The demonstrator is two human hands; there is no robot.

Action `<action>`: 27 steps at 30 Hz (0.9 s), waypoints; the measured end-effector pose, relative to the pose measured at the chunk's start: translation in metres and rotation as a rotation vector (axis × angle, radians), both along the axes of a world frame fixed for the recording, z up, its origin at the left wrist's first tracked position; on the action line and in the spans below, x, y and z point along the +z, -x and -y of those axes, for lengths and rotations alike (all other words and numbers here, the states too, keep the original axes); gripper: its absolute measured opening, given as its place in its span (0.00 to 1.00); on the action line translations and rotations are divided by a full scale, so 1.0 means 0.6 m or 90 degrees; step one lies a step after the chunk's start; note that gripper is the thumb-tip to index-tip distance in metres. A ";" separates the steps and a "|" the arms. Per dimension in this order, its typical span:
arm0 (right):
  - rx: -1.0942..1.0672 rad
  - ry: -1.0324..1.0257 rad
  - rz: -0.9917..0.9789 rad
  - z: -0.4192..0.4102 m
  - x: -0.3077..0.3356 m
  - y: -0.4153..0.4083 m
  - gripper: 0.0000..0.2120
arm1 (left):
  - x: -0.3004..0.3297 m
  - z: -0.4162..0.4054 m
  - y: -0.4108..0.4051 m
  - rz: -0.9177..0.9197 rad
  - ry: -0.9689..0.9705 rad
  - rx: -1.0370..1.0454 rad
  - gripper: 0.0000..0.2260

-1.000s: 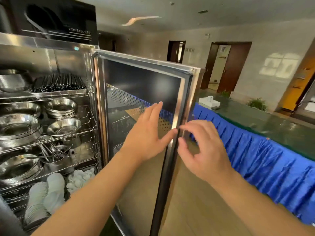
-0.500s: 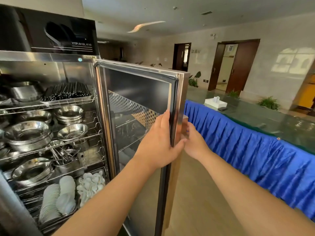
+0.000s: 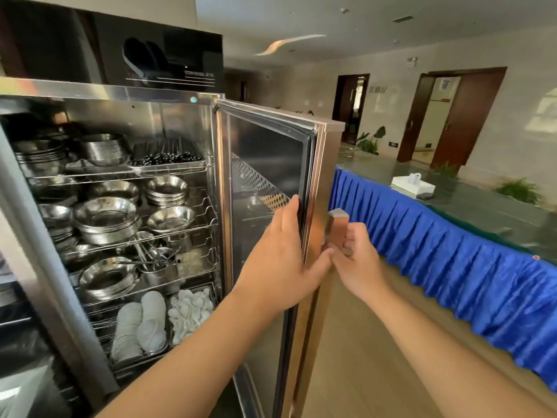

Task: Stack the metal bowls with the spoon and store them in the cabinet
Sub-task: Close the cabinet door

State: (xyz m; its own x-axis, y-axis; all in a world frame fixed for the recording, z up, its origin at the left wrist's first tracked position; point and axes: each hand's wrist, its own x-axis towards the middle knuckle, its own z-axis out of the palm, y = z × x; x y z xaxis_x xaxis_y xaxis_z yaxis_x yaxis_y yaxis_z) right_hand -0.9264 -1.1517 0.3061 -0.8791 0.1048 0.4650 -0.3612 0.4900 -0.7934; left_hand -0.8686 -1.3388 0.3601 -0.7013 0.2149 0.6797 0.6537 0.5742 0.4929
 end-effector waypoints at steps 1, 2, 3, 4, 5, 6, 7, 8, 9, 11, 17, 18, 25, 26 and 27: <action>0.020 0.009 -0.007 0.013 0.000 -0.006 0.17 | -0.001 0.016 -0.009 -0.002 -0.009 0.017 0.40; 0.041 0.021 -0.014 0.026 0.000 -0.012 0.16 | -0.001 0.032 -0.016 -0.008 -0.019 0.034 0.39; 0.068 0.033 -0.022 0.037 -0.002 -0.017 0.15 | -0.002 0.046 -0.023 -0.015 -0.027 0.050 0.37; 0.097 0.043 -0.027 0.056 -0.002 -0.022 0.15 | -0.002 0.065 -0.033 -0.020 -0.034 0.069 0.36; 0.118 0.051 -0.031 0.068 -0.004 -0.026 0.15 | -0.001 0.077 -0.039 -0.018 -0.037 0.085 0.37; 0.138 0.054 -0.032 0.084 -0.006 -0.031 0.16 | -0.001 0.093 -0.047 -0.012 -0.038 0.106 0.38; 0.159 0.053 -0.032 0.101 -0.008 -0.033 0.16 | -0.001 0.110 -0.055 -0.007 -0.041 0.131 0.39; 0.180 0.051 -0.032 0.119 -0.012 -0.036 0.15 | -0.001 0.129 -0.062 -0.004 -0.044 0.153 0.40; 0.199 0.048 -0.032 0.135 -0.016 -0.036 0.15 | -0.001 0.146 -0.069 -0.002 -0.048 0.175 0.40; 0.234 0.049 -0.034 0.175 -0.021 -0.038 0.15 | 0.000 0.186 -0.078 0.007 -0.052 0.221 0.41; 0.342 0.023 -0.021 0.308 -0.026 -0.035 0.18 | 0.004 0.313 -0.081 0.053 -0.052 0.345 0.41; 0.360 0.013 -0.020 0.336 -0.025 -0.033 0.19 | 0.005 0.339 -0.078 0.057 -0.053 0.363 0.40; 0.426 -0.006 0.000 0.487 -0.013 -0.013 0.25 | 0.002 0.486 -0.039 0.051 -0.032 0.427 0.34; 0.434 0.004 0.015 0.510 -0.011 -0.009 0.26 | 0.001 0.510 -0.032 0.049 -0.029 0.432 0.34; 0.441 0.015 0.030 0.535 -0.009 -0.004 0.27 | 0.000 0.532 -0.025 0.045 -0.027 0.436 0.32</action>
